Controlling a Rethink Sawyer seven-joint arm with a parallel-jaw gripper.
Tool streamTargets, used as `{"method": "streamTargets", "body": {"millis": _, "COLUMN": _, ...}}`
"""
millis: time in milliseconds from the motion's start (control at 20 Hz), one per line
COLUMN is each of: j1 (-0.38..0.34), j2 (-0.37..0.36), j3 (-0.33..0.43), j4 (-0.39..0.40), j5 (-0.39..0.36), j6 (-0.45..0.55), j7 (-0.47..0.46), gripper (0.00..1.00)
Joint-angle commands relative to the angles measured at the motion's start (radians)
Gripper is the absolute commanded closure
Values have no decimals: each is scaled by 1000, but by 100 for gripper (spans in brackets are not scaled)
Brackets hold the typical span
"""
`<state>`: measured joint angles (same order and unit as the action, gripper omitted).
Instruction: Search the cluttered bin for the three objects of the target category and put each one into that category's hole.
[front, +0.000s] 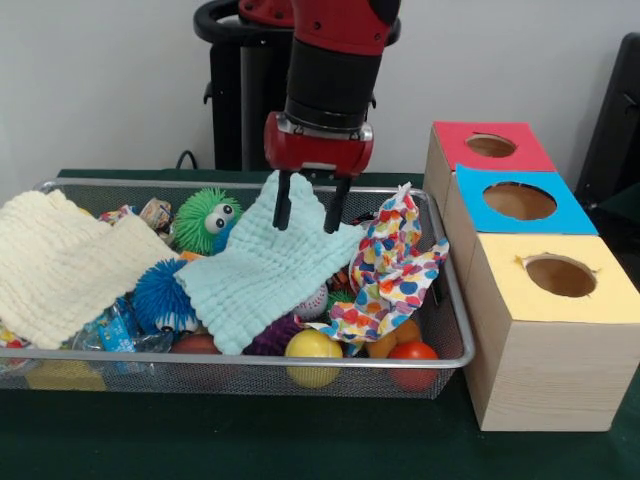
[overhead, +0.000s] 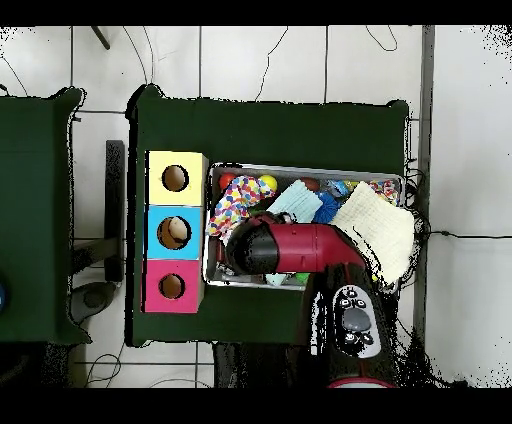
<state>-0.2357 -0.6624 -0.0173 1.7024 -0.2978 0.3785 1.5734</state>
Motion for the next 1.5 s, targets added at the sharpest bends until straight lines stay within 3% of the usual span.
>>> {"method": "streamTargets", "body": {"millis": 50, "j1": -42, "j2": 92, "j3": 113, "j4": -59, "j5": -71, "j6": -69, "j7": -1, "gripper": 0}}
{"method": "streamTargets", "body": {"millis": 500, "j1": -98, "j2": 161, "j3": 162, "j4": -44, "j5": -79, "j6": -71, "j7": -2, "gripper": 0}}
{"method": "streamTargets", "body": {"millis": 950, "j1": -126, "j2": 319, "j3": 153, "j4": -111, "j5": -118, "j6": -118, "j7": 5, "gripper": 0}}
{"method": "streamTargets", "body": {"millis": 1500, "j1": -119, "j2": 333, "j3": 158, "j4": -123, "j5": -135, "j6": -119, "j7": 16, "gripper": 0}}
